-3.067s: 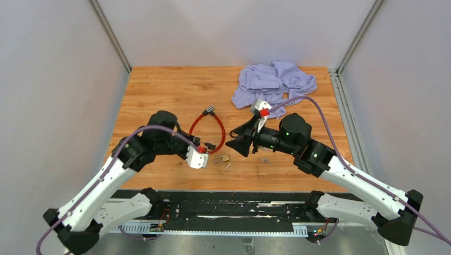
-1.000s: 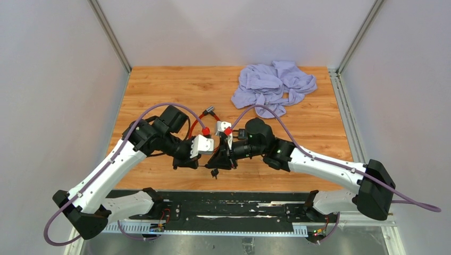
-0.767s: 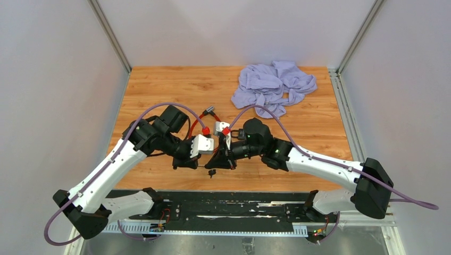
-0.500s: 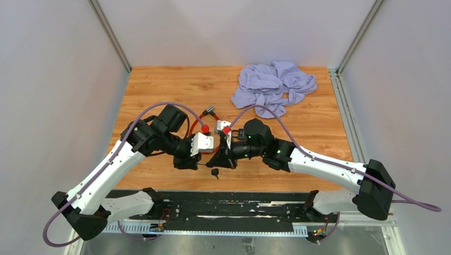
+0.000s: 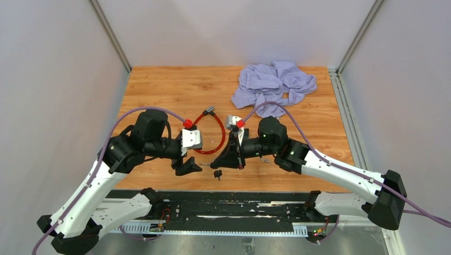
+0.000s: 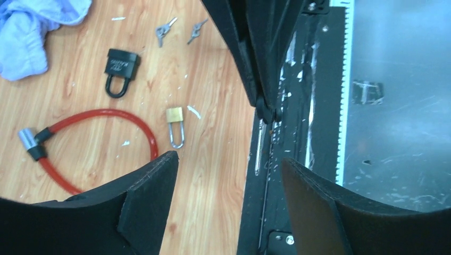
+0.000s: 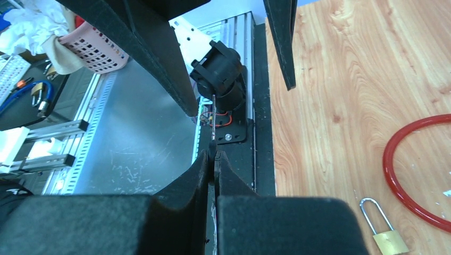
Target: Unlock with the key
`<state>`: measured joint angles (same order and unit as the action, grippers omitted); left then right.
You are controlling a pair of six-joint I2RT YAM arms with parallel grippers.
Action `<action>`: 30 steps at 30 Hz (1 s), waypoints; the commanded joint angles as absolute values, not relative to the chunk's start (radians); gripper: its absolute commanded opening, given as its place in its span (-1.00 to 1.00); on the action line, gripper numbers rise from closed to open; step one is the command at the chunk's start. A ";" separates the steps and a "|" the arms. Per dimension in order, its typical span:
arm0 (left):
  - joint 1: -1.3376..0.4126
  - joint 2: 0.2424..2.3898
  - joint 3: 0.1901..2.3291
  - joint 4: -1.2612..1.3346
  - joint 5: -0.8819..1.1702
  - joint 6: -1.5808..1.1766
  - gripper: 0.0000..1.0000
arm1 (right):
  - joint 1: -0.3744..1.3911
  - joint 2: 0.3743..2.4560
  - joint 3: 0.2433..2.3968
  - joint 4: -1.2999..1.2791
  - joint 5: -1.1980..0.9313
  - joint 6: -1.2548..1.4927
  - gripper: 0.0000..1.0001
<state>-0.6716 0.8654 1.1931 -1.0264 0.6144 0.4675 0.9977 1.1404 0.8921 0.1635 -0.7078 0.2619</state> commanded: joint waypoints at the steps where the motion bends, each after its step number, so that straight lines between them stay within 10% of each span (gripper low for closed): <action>1: -0.676 0.869 1.177 -0.972 0.752 0.366 0.42 | 0.975 1.122 0.898 0.191 -0.784 0.303 -0.99; 10: -0.677 0.912 1.177 -0.999 0.798 0.355 -0.27 | 0.966 1.140 0.930 0.163 -0.790 0.293 -0.99; 20: -0.676 0.929 1.170 -1.019 0.772 0.353 -0.40 | 0.963 1.141 0.937 0.158 -0.774 0.283 -0.99; 25: -0.676 0.926 1.169 -1.028 0.764 0.353 -0.08 | 0.963 1.144 0.945 0.142 -0.763 0.273 -0.99; 30: -0.676 0.915 1.164 -1.022 0.777 0.349 -0.57 | 0.964 1.150 0.948 0.144 -0.756 0.273 -0.99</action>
